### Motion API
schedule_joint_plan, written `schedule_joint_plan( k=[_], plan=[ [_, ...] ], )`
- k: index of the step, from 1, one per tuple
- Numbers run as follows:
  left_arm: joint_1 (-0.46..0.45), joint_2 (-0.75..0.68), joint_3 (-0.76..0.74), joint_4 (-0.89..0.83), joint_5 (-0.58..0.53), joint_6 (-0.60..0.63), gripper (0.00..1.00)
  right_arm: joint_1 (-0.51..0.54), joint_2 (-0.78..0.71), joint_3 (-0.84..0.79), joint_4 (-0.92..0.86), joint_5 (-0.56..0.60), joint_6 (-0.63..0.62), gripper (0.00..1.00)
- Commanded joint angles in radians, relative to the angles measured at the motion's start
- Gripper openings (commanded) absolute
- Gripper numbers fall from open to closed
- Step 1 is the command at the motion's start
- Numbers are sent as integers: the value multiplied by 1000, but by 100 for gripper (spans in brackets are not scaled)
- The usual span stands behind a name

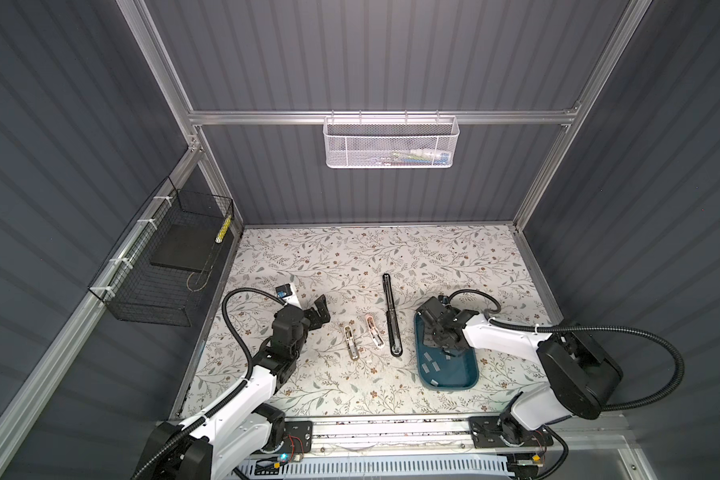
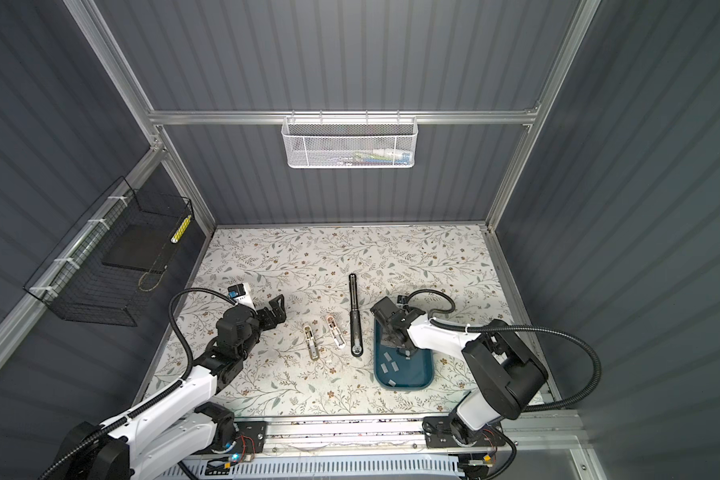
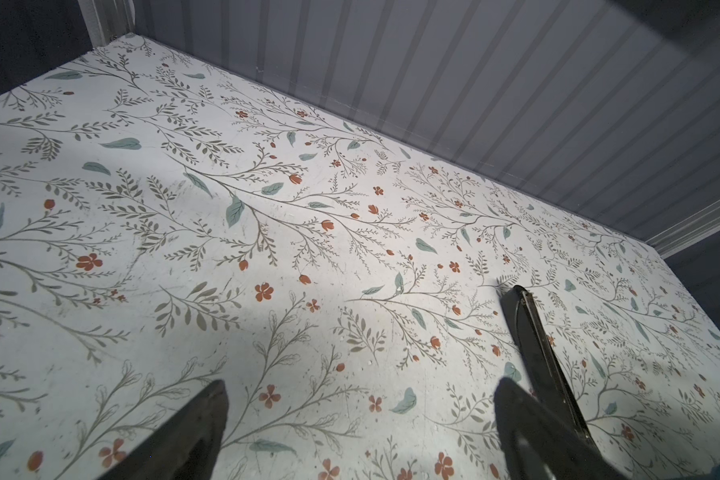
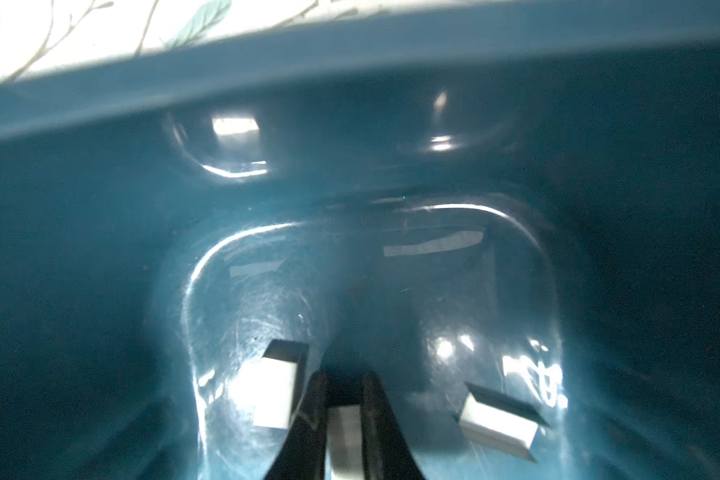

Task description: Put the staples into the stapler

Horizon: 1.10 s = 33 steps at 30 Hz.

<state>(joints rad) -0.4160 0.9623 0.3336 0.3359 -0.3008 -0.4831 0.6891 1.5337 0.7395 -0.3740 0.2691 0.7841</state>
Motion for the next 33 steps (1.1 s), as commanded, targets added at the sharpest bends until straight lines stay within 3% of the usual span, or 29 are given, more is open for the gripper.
schedule_joint_plan(
  k=[1, 10, 18, 25, 33],
  plan=[
    [6, -2, 27, 1, 10, -9, 100, 6, -12, -35, -73, 0, 12, 15],
    [5, 40, 31, 22, 28, -25, 100, 6, -129, -33, -130, 70, 13, 16],
    [6, 80, 54, 5, 39, -48, 100, 19, -328, -55, -146, 80, -1, 15],
    [35, 115, 88, -51, 46, -69, 100, 78, -440, -14, -148, 120, -28, 15],
    [40, 41, 69, -66, 19, -59, 100, 189, -430, 69, -64, 188, -121, 15]
  ],
)
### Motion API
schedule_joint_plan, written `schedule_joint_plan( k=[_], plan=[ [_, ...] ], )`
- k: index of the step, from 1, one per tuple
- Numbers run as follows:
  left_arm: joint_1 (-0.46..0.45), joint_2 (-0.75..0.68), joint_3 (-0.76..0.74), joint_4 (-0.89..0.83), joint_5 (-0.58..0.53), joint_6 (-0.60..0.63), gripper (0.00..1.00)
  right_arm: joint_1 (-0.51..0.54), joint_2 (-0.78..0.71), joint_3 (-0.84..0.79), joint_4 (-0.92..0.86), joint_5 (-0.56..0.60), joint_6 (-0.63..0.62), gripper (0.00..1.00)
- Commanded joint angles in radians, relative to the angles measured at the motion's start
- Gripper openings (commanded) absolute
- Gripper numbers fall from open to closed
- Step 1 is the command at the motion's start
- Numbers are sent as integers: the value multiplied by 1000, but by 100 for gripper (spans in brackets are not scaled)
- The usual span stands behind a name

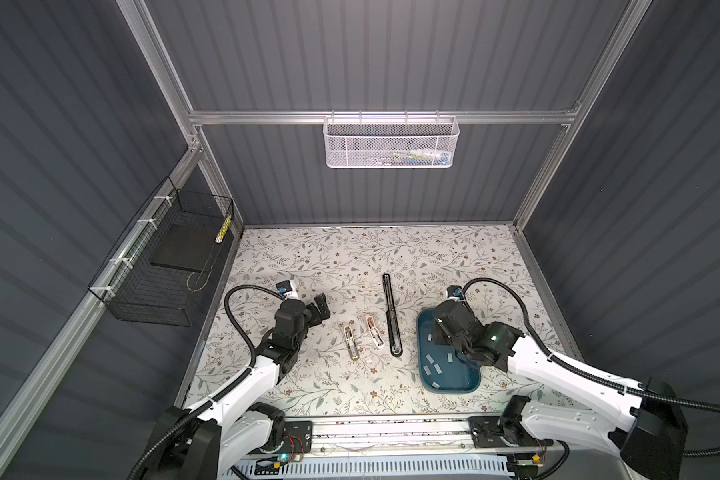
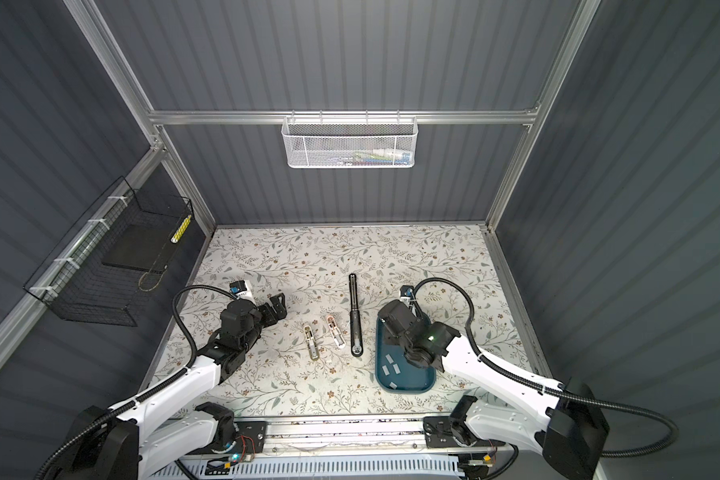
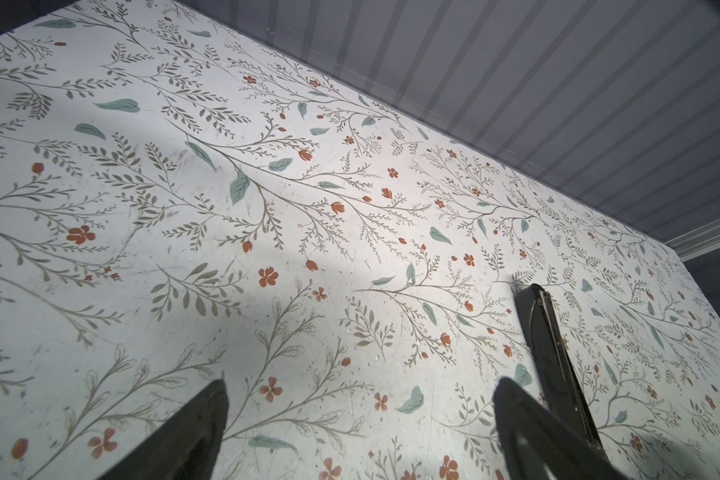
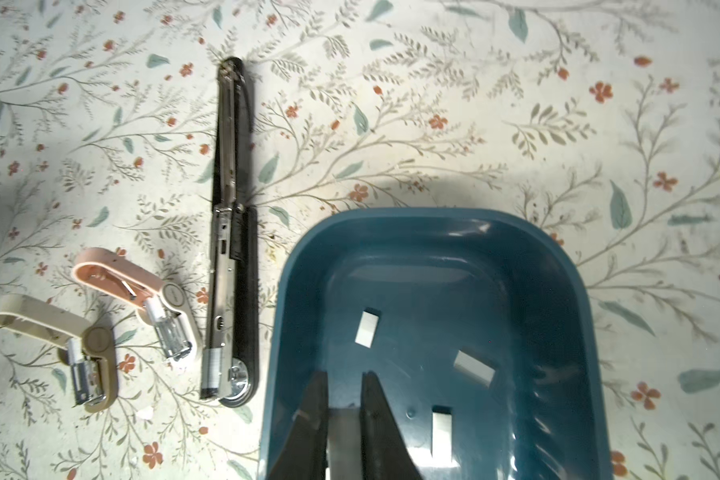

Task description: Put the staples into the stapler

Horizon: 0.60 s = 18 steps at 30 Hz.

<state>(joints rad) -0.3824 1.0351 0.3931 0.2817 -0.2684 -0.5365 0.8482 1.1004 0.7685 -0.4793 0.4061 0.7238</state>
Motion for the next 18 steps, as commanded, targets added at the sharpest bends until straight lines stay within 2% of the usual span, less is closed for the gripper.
schedule_joint_plan(
  k=[1, 5, 10, 13, 18],
  plan=[
    [7, -36, 10, -12, -13, -2, 100, 45, 6, 41, 74, 47, -87, 15],
    [7, -40, 10, -13, -11, 4, 100, 102, 53, 49, 203, 17, -205, 15],
    [7, -39, 12, -12, -6, 10, 100, 166, 131, 34, 363, -81, -387, 11],
    [7, -50, 7, -11, -8, 10, 100, 188, 166, 20, 435, -118, -424, 11],
    [7, -60, 3, -4, 2, 5, 100, 190, 177, -15, 542, -219, -446, 17]
  ],
)
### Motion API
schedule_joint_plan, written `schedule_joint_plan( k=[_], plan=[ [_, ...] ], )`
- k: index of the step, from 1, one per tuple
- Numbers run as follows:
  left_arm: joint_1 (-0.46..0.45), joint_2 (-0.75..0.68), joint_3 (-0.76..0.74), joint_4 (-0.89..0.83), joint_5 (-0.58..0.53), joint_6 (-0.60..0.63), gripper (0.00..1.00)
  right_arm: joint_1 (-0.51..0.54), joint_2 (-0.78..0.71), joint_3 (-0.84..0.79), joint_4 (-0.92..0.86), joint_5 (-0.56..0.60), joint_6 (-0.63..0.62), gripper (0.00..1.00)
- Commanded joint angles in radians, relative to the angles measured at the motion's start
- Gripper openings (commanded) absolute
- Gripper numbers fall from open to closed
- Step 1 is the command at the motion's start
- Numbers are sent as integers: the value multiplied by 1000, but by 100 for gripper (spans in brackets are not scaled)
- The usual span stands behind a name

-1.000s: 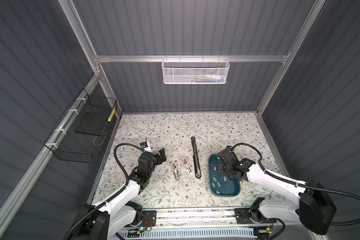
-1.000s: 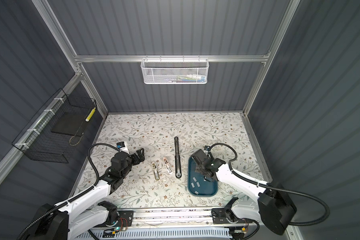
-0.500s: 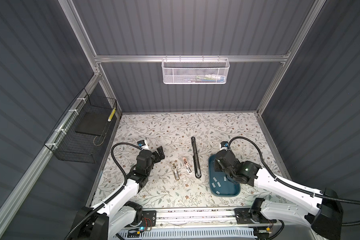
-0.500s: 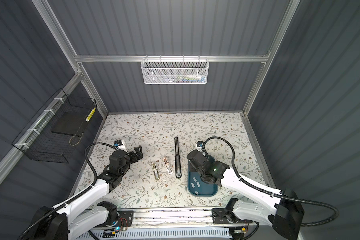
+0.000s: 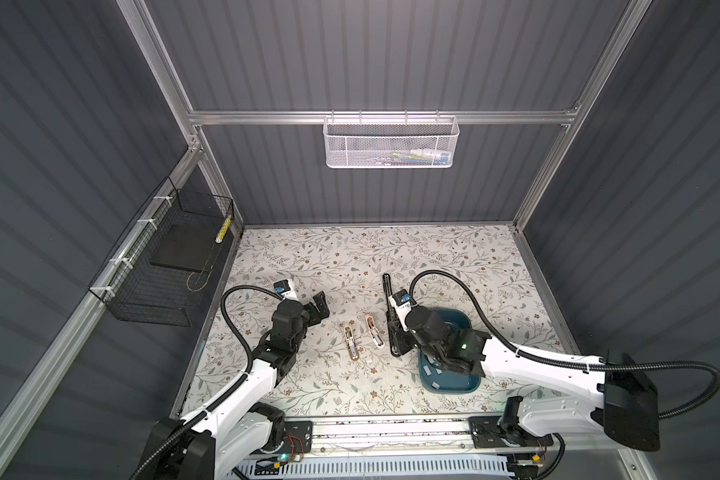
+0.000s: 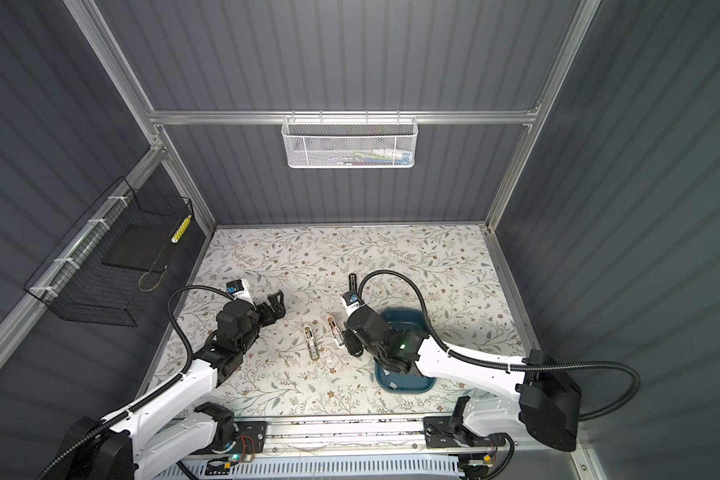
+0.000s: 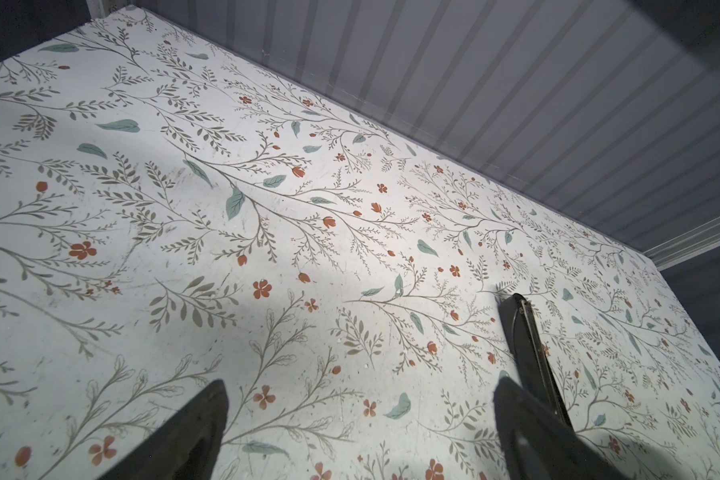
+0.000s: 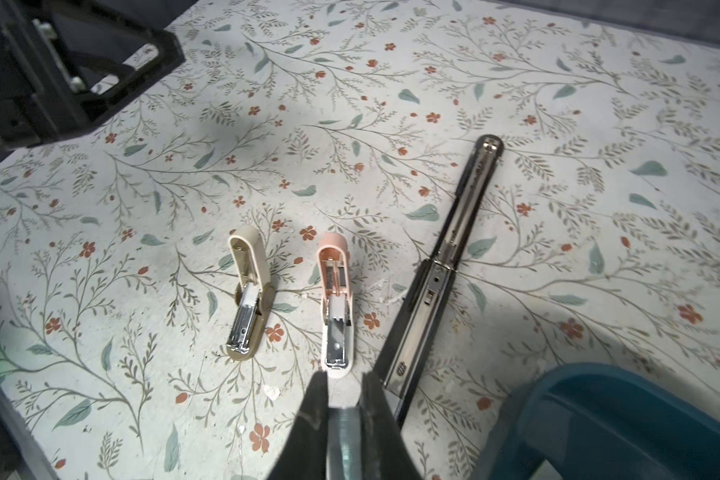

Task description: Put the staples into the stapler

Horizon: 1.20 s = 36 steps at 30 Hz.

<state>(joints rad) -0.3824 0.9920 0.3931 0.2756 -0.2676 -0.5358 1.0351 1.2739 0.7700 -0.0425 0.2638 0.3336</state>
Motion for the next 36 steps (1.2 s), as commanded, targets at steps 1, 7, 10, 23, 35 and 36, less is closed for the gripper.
schedule_joint_plan(
  k=[1, 7, 10, 23, 35, 36],
  plan=[
    [7, -17, 3, 4, 1, 6, 100, 3, 13, -14, 112, -84, -62, 17],
    [7, -3, 3, 9, -5, 10, 100, 3, 78, -23, 165, -55, -107, 15],
    [7, 5, 0, 17, 1, 7, 100, 3, 111, -31, 204, -68, -121, 15],
    [7, 32, 3, 30, 7, 10, 100, -9, 230, -59, 334, -104, -182, 14],
    [7, 43, 1, 36, -1, 17, 100, -67, 323, -55, 399, -125, -148, 13],
    [7, 47, 3, 37, -2, 17, 100, -67, 324, -55, 403, -124, -145, 13]
  ],
)
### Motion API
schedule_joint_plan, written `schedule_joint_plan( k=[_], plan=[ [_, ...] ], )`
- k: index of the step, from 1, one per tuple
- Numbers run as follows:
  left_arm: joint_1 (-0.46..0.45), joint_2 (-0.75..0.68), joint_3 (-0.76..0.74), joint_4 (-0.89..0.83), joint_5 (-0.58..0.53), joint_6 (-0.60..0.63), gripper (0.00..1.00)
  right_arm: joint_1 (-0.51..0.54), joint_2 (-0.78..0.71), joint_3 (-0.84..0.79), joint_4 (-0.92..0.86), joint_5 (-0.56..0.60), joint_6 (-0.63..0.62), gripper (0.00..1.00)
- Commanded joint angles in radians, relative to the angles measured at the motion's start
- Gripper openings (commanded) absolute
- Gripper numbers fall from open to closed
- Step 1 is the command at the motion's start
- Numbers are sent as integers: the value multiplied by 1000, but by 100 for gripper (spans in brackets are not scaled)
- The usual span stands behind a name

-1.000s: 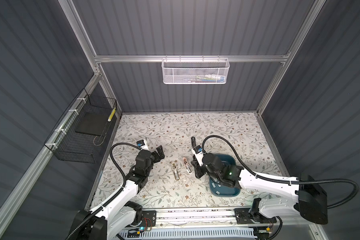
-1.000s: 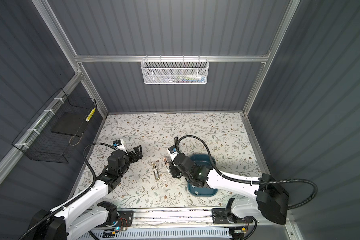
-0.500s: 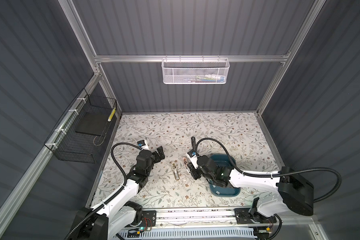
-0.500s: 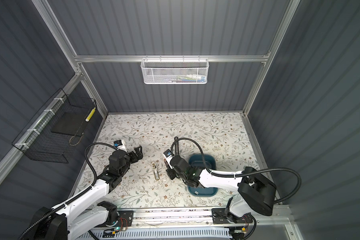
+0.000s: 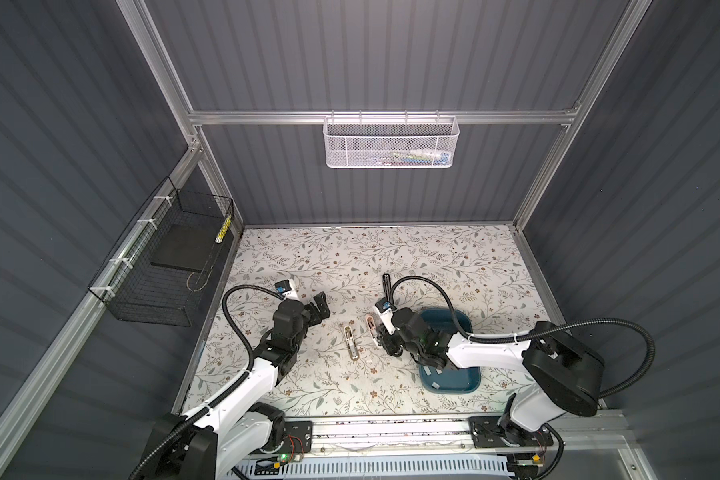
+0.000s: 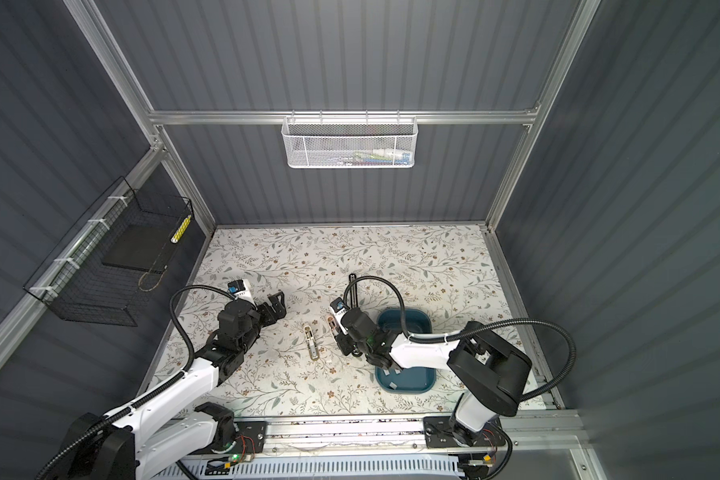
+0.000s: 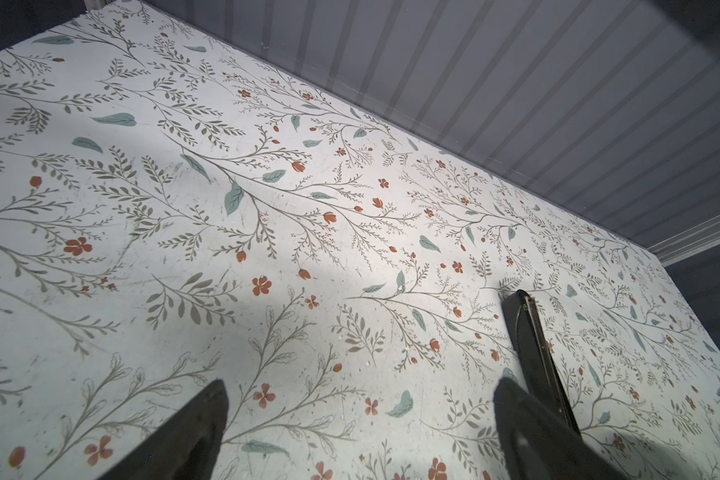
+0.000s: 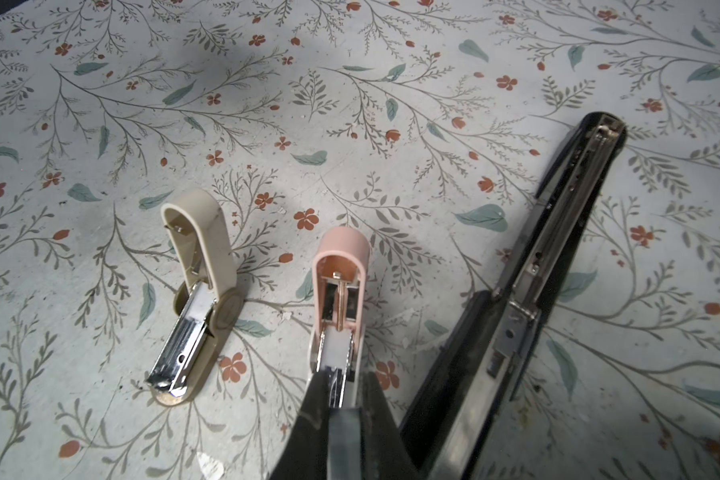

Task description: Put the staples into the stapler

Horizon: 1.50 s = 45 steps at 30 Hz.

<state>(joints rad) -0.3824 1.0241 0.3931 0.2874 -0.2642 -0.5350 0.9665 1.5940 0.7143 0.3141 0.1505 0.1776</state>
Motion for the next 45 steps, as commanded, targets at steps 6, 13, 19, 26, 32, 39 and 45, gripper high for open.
schedule_joint_plan(
  k=[6, 13, 19, 26, 32, 39, 45],
  plan=[
    [7, 20, 6, 24, -6, 18, 100, 17, 7, 30, -1, 43, 55, 11],
    [7, -6, 0, 20, -13, 21, 100, 50, 39, 21, 25, 51, 79, 12],
    [7, -5, 3, 16, -11, 21, 100, 66, 75, 42, 11, 78, 75, 10],
    [7, -6, 1, 17, -9, 21, 100, 66, 74, 32, 16, 95, 78, 10],
    [7, -2, 2, 19, -6, 21, 100, 66, 71, 27, 21, 96, 80, 10],
    [7, -2, 3, 19, -5, 20, 100, 65, 89, 37, 20, 97, 82, 10],
    [7, 3, 2, 22, 0, 18, 100, 66, 104, 47, 16, 95, 85, 10]
  ],
)
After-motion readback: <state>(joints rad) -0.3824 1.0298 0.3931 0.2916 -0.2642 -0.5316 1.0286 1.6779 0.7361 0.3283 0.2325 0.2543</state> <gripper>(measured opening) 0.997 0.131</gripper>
